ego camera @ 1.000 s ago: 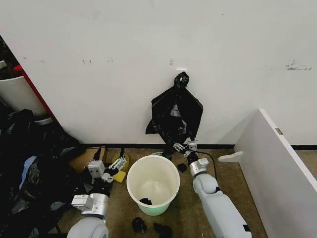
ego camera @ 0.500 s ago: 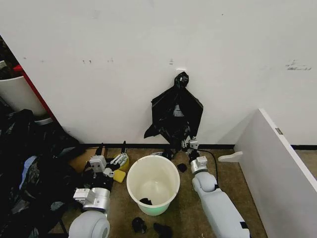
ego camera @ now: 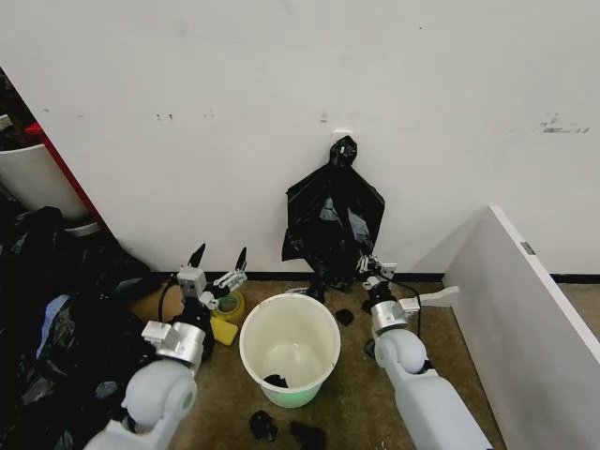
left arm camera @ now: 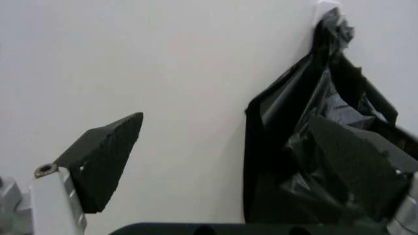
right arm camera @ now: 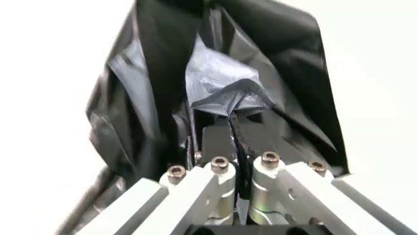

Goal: Place the garbage bag over the trash bin.

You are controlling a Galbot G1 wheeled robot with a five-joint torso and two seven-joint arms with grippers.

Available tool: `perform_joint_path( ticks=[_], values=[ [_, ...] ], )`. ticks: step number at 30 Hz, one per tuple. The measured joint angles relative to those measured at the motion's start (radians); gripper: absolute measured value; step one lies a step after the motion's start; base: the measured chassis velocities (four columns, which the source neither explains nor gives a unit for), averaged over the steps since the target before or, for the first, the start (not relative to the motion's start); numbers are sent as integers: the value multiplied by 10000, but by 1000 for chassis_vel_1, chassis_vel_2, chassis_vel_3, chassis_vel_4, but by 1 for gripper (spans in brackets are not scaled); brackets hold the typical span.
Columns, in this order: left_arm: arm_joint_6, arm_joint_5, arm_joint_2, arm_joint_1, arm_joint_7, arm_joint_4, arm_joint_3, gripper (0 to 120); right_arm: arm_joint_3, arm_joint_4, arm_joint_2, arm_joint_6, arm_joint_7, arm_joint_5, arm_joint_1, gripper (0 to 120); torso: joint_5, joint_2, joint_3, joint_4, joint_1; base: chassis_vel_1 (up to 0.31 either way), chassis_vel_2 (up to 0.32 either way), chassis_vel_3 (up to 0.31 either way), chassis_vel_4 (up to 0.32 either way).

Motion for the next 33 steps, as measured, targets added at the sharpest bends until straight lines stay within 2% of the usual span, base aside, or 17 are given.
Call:
perform_joint_path(
  ticks=[3, 7, 9, 10, 14, 17, 23, 25, 28, 31, 33],
  values=[
    [-381, 58, 283, -426, 409, 459, 252, 100, 7, 315, -53, 27, -219, 351, -211, 0, -1, -1, 1, -1, 0, 0, 0, 0, 0],
    [-960, 493, 534, -1158, 1650, 1354, 723, 100, -287, 793, -222, 6, -1121, 1272, -395, 0, -1, 0, 0, 1, 0, 0, 0, 0, 0],
    [-1283, 979, 475, -1849, 2716, 2093, 1193, 100, -381, 872, -233, -17, -1446, 1468, -419, 0, 0, -1, 0, 6, 0, 0, 0, 0, 0],
    [-1283, 979, 475, -1849, 2716, 2093, 1193, 100, -381, 872, -233, -17, -1446, 1468, -419, 0, 0, -1, 0, 6, 0, 0, 0, 0, 0],
    [-1749, 2251, 82, -2872, 3704, 3196, 2052, 100, -384, 907, -190, -13, -1664, 1543, -515, 0, 0, -1, 1, -3, 0, 0, 0, 0, 0],
    [-1812, 2527, -13, -3050, 3754, 3389, 2234, 100, -378, 915, -174, -10, -1707, 1575, -532, 0, 0, -1, 1, -3, 0, 0, 0, 0, 0],
    [-1924, 3891, -455, -4005, 3558, 4436, 3114, 100, -294, 994, -99, 17, -1878, 1678, -589, 0, 0, -1, 1, -4, 1, 0, 0, 0, 0],
    [-1926, 3976, -476, -4052, 3538, 4487, 3143, 100, -284, 1008, -94, 18, -1883, 1679, -595, 0, 0, -1, 1, -3, 0, 0, 0, 0, 0],
    [-1913, 5093, -706, -4484, 3176, 4961, 3299, 90, -213, 1103, -57, 21, -1908, 1675, -656, 0, 0, -1, 1, -3, 1, 0, 0, 0, 0],
    [-1834, 5458, -742, -4564, 2945, 5044, 3319, 86, -190, 1139, -48, 21, -1924, 1667, -685, 0, 1, -1, 1, -3, 1, 0, 0, 0, 0],
    [-1588, 5899, -756, -4616, 2524, 5110, 3344, 74, -170, 1181, -32, 21, -1957, 1646, -724, 0, 0, -1, 1, 0, 0, 0, 0, 0, 0]
  ],
)
